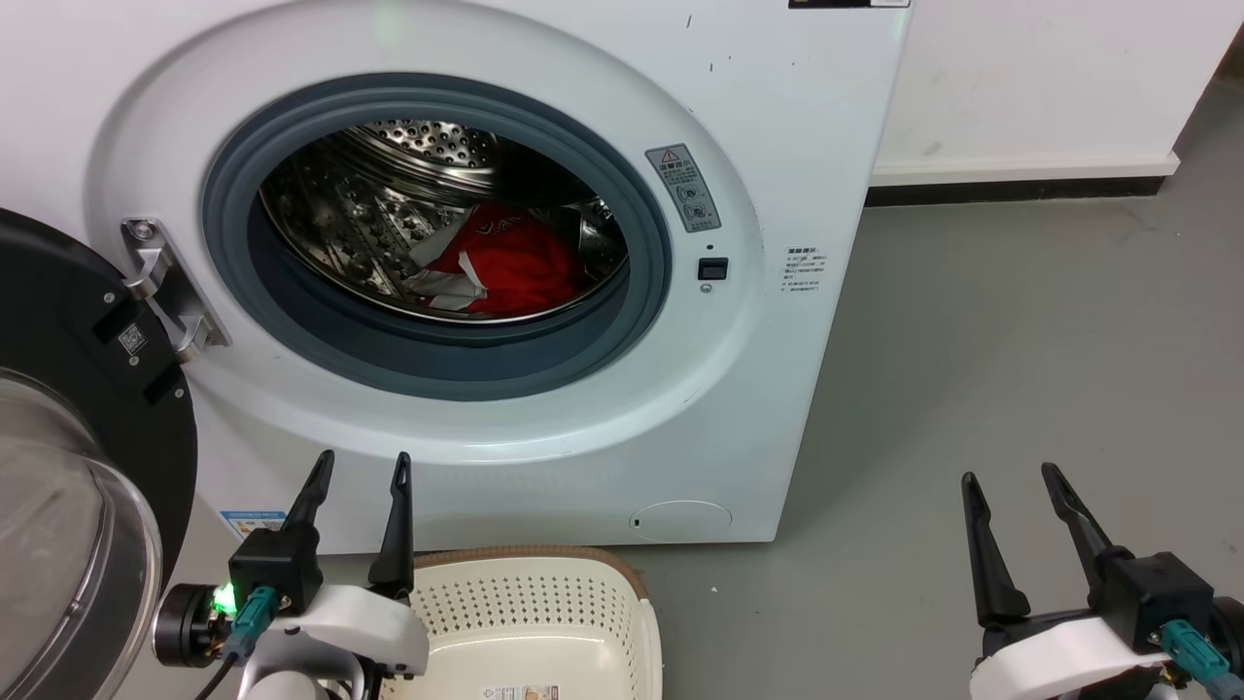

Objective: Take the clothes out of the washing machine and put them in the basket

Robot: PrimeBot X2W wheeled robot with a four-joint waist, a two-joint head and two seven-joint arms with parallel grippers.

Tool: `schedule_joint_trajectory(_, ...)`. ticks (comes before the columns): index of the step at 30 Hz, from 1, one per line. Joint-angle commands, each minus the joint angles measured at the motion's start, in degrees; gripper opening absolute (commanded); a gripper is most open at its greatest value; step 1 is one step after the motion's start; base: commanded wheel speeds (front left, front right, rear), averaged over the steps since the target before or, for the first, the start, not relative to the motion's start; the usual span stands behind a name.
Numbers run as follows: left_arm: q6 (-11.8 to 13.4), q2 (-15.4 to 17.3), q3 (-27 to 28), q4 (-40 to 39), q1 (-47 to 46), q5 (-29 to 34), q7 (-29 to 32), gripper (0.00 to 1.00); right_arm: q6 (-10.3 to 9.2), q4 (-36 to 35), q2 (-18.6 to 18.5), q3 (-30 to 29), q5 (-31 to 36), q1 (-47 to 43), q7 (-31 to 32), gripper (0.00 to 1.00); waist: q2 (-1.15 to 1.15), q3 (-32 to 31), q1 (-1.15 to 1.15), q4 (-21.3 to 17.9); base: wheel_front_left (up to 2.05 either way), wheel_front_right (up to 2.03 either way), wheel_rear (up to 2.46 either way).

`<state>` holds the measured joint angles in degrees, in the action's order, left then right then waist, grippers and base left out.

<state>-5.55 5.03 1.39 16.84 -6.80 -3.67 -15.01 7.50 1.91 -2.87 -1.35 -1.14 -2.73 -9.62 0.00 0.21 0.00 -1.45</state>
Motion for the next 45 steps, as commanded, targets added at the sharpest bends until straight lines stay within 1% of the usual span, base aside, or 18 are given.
schedule_joint_trajectory(1, -0.27, 0.1, 0.11, 0.28, -0.94, 0.43, -0.22, 1.0, -0.02, 0.03, -0.01, 0.02, -0.19, 0.29, -0.37, 1.0, 0.0, 0.13, 0.0, -0.05, 0.0, 0.0, 0.0)
schedule_joint_trajectory(4, -0.45, 0.01, -0.06, 0.51, -2.56, 0.26, -0.21, 1.0, -0.02, -0.55, -0.01, 0.19, 0.25, 0.91, -0.54, 1.0, 0.0, 0.97, 0.0, -0.21, 0.0, 0.0, 0.0)
schedule_joint_trajectory(7, -0.55, 0.46, -0.06, 1.01, -4.1, 0.0, -0.21, 1.0, -0.02, -0.98, -0.01, 0.52, 0.32, 1.42, -0.68, 1.0, 0.0, 1.88, 0.0, -0.49, 0.0, 0.0, 0.0)
schedule_joint_trajectory(10, -0.93, 1.25, -0.35, 2.35, -7.51, -0.33, -0.21, 1.0, -0.02, -1.45, -0.01, 0.98, 0.69, 2.16, -0.89, 1.0, 0.0, 3.42, 0.0, -1.13, 0.0, 0.0, 0.0)
schedule_joint_trajectory(13, -1.35, 2.39, -0.83, 5.07, -11.74, -0.67, -0.2, 1.0, -0.02, -1.94, -0.01, 1.28, 0.67, 3.28, -0.99, 1.0, 0.0, 5.45, 0.0, -2.24, 0.0, 0.0, 0.0)
schedule_joint_trajectory(17, -1.64, 4.86, -2.06, 9.7, -18.85, -0.96, -0.21, 1.0, -0.02, -2.33, 0.02, 1.86, 0.11, 5.34, -1.54, 1.0, 0.0, 8.94, 0.0, -4.31, 0.0, 0.0, 0.0)
schedule_joint_trajectory(21, -1.84, 9.02, -3.42, 15.2, -26.55, -1.62, 0.48, 1.0, -0.02, -2.69, 0.02, 2.74, -0.55, 7.88, -2.82, 1.0, 0.0, 13.46, 0.0, -7.41, 0.0, 0.0, 0.0)
schedule_joint_trajectory(25, -1.93, 12.45, -5.68, 19.78, -34.43, -3.79, 3.33, 1.0, -0.02, -2.11, 0.03, 2.54, -1.7, 10.11, -4.03, 1.0, 0.0, 17.47, 0.0, -9.84, 0.0, 0.0, 0.0)
schedule_joint_trajectory(30, -1.89, 17.37, -9.97, 24.22, -43.38, -7.69, 8.79, 1.0, -0.02, -1.13, 0.05, 3.18, -3.47, 12.2, -5.1, 1.0, 0.0, 22.36, 0.0, -12.87, 0.0, 0.0, 0.0)
schedule_joint_trajectory(36, -1.91, 23.36, -15.64, 27.54, -52.82, -11.59, 16.68, 1.0, -0.02, -0.42, 0.05, 4.44, -6.01, 14.44, -5.56, 1.0, 0.0, 27.9, 0.0, -16.53, 0.0, 0.0, 0.0)
schedule_joint_trajectory(39, -1.9, 26.23, -18.03, 28.71, -57.42, -13.61, 20.55, 1.0, -0.02, -1.34, 0.05, 4.84, -7.2, 15.49, -5.55, 1.0, 0.0, 30.34, 0.0, -18.26, 0.0, 0.0, 0.0)
schedule_joint_trajectory(45, -1.9, 31.65, -22.98, 30.45, -63.81, -17.52, 28.48, 1.0, -0.02, -2.78, 0.05, 5.96, -9.52, 16.21, -5.56, 1.0, 0.0, 34.43, 0.0, -21.16, 0.0, 0.0, 0.0)
